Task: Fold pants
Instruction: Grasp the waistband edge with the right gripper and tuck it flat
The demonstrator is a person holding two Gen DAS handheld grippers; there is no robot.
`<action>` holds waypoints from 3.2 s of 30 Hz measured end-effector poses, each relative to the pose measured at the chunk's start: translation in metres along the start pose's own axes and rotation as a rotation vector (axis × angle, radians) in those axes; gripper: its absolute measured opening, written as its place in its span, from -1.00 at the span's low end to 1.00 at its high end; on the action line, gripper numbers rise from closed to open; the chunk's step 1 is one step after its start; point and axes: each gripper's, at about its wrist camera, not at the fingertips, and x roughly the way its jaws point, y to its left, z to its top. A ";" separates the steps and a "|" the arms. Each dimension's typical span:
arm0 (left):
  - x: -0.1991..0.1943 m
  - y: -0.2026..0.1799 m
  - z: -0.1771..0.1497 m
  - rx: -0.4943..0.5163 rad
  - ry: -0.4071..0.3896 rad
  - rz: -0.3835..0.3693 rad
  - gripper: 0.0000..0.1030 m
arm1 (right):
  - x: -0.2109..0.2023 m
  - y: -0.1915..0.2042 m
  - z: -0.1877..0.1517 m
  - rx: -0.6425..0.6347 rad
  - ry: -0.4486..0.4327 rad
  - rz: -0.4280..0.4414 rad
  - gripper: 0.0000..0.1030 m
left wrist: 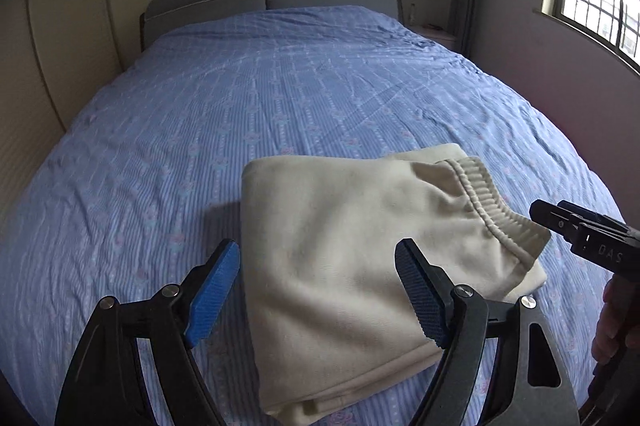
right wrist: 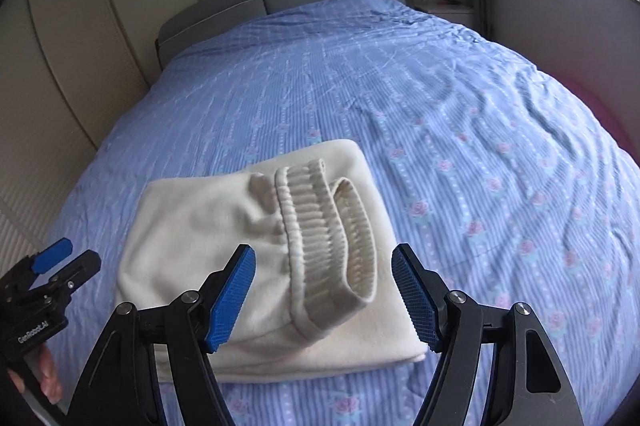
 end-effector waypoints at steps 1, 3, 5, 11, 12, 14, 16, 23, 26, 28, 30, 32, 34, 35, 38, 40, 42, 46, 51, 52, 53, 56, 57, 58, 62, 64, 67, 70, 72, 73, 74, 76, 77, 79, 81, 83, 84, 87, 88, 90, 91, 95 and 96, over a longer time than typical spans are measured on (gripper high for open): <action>0.003 0.003 -0.003 -0.024 0.000 -0.009 0.55 | 0.006 0.000 0.000 -0.006 -0.002 0.014 0.37; 0.013 0.003 -0.009 -0.047 0.022 -0.035 0.55 | 0.018 -0.005 0.000 0.013 0.005 0.059 0.36; 0.022 -0.002 -0.012 -0.047 0.042 -0.054 0.55 | 0.028 -0.011 -0.001 0.057 0.027 0.079 0.31; 0.035 -0.015 -0.024 0.022 0.060 -0.033 0.55 | 0.041 -0.004 -0.001 -0.011 0.036 0.043 0.14; 0.035 -0.016 -0.024 0.024 0.063 -0.034 0.55 | 0.043 0.000 0.001 -0.031 0.035 0.040 0.14; 0.036 -0.015 -0.025 0.018 0.069 -0.041 0.55 | 0.049 0.009 0.004 -0.068 0.047 0.029 0.13; 0.035 -0.014 -0.024 0.013 0.072 -0.042 0.55 | 0.056 0.012 0.007 -0.085 0.073 0.025 0.12; 0.031 -0.012 -0.022 0.005 0.068 -0.053 0.55 | 0.065 0.005 0.006 -0.053 0.139 0.025 -0.15; 0.030 -0.011 -0.021 -0.001 0.066 -0.062 0.55 | 0.052 -0.001 0.001 -0.040 0.131 0.077 -0.23; 0.029 -0.011 -0.021 0.003 0.064 -0.062 0.55 | 0.043 -0.001 -0.001 -0.054 0.122 0.105 -0.24; 0.028 -0.010 -0.020 0.000 0.061 -0.062 0.55 | 0.039 0.000 0.000 -0.073 0.118 0.095 -0.24; 0.027 -0.008 -0.019 -0.007 0.056 -0.060 0.55 | 0.043 -0.002 0.003 -0.054 0.117 0.067 -0.24; 0.026 -0.005 -0.019 -0.015 0.056 -0.059 0.55 | 0.054 -0.010 0.008 0.007 0.150 0.070 -0.23; 0.025 -0.004 -0.018 -0.020 0.057 -0.061 0.55 | 0.061 -0.014 0.010 0.031 0.178 0.075 -0.23; 0.026 -0.001 -0.017 -0.026 0.061 -0.064 0.55 | 0.080 -0.022 0.011 0.081 0.253 0.084 -0.23; 0.026 0.000 -0.017 -0.026 0.060 -0.062 0.55 | 0.077 -0.022 0.010 0.088 0.248 0.101 -0.23; 0.026 0.000 -0.016 -0.031 0.059 -0.063 0.55 | 0.067 -0.014 0.009 0.055 0.231 0.134 -0.23; 0.027 0.001 -0.017 -0.038 0.063 -0.063 0.55 | 0.044 0.002 0.011 -0.040 0.162 0.144 -0.24; 0.025 -0.001 -0.018 -0.028 0.059 -0.064 0.55 | 0.036 0.005 0.022 -0.013 0.132 0.235 -0.37; 0.025 -0.001 -0.018 -0.028 0.061 -0.066 0.55 | 0.040 0.004 0.023 -0.006 0.142 0.244 -0.36; 0.024 -0.001 -0.018 -0.029 0.061 -0.068 0.55 | 0.045 0.007 0.023 -0.003 0.154 0.248 -0.36; 0.025 0.000 -0.017 -0.027 0.061 -0.064 0.55 | 0.062 0.008 0.020 0.020 0.212 0.207 -0.42; 0.025 0.001 -0.017 -0.030 0.060 -0.062 0.55 | 0.067 0.006 0.017 0.044 0.242 0.199 -0.57; 0.025 0.002 -0.017 -0.034 0.062 -0.061 0.55 | 0.075 0.002 0.013 0.077 0.277 0.195 -0.63; 0.029 0.007 -0.016 -0.047 0.069 -0.053 0.55 | 0.075 -0.006 0.004 0.112 0.269 0.146 -0.76; 0.031 0.008 -0.017 -0.047 0.074 -0.045 0.55 | 0.065 -0.009 0.006 0.134 0.236 0.146 -0.82; 0.034 0.011 -0.018 -0.053 0.083 -0.039 0.55 | 0.051 -0.017 0.008 0.153 0.191 0.139 -0.83; 0.038 0.011 -0.020 -0.048 0.104 -0.036 0.55 | 0.057 -0.033 0.005 0.179 0.205 0.124 -0.83; 0.041 0.009 -0.023 -0.037 0.122 -0.033 0.55 | 0.066 -0.043 0.000 0.186 0.233 0.107 -0.83; 0.042 0.007 -0.024 -0.030 0.127 -0.032 0.55 | 0.071 -0.048 -0.003 0.194 0.249 0.102 -0.80; 0.044 0.005 -0.025 -0.018 0.137 -0.029 0.55 | 0.074 -0.051 -0.006 0.206 0.264 0.105 -0.79; 0.047 0.002 -0.027 -0.003 0.151 -0.028 0.55 | 0.069 -0.049 -0.009 0.179 0.267 0.103 -0.56; 0.049 0.001 -0.029 0.003 0.158 -0.029 0.55 | 0.064 -0.047 -0.007 0.164 0.257 0.092 -0.45; 0.051 -0.001 -0.030 0.012 0.172 -0.028 0.55 | 0.047 -0.043 -0.009 0.146 0.229 0.049 -0.33; 0.050 -0.001 -0.031 0.017 0.184 -0.029 0.55 | 0.027 -0.040 -0.013 0.123 0.183 -0.019 -0.29; 0.048 -0.001 -0.032 0.015 0.197 -0.033 0.55 | 0.020 -0.039 -0.019 0.099 0.189 -0.078 -0.17; 0.046 0.000 -0.032 0.010 0.202 -0.034 0.55 | 0.020 -0.039 -0.024 0.092 0.208 -0.094 -0.17; 0.036 0.004 -0.035 -0.002 0.204 -0.027 0.55 | 0.027 -0.047 -0.038 0.120 0.266 -0.122 -0.17; 0.032 0.005 -0.038 -0.004 0.205 -0.022 0.56 | 0.027 -0.049 -0.042 0.135 0.279 -0.131 -0.17; 0.025 0.009 -0.046 -0.007 0.208 -0.010 0.57 | 0.021 -0.052 -0.044 0.165 0.267 -0.123 -0.17; 0.023 0.012 -0.050 -0.012 0.210 -0.004 0.57 | 0.017 -0.051 -0.042 0.172 0.252 -0.128 -0.17; 0.012 0.026 -0.062 -0.056 0.213 0.015 0.57 | -0.023 -0.041 -0.048 0.182 0.178 -0.166 -0.14; 0.007 0.030 -0.066 -0.070 0.204 0.017 0.57 | -0.030 -0.038 -0.050 0.182 0.159 -0.161 -0.13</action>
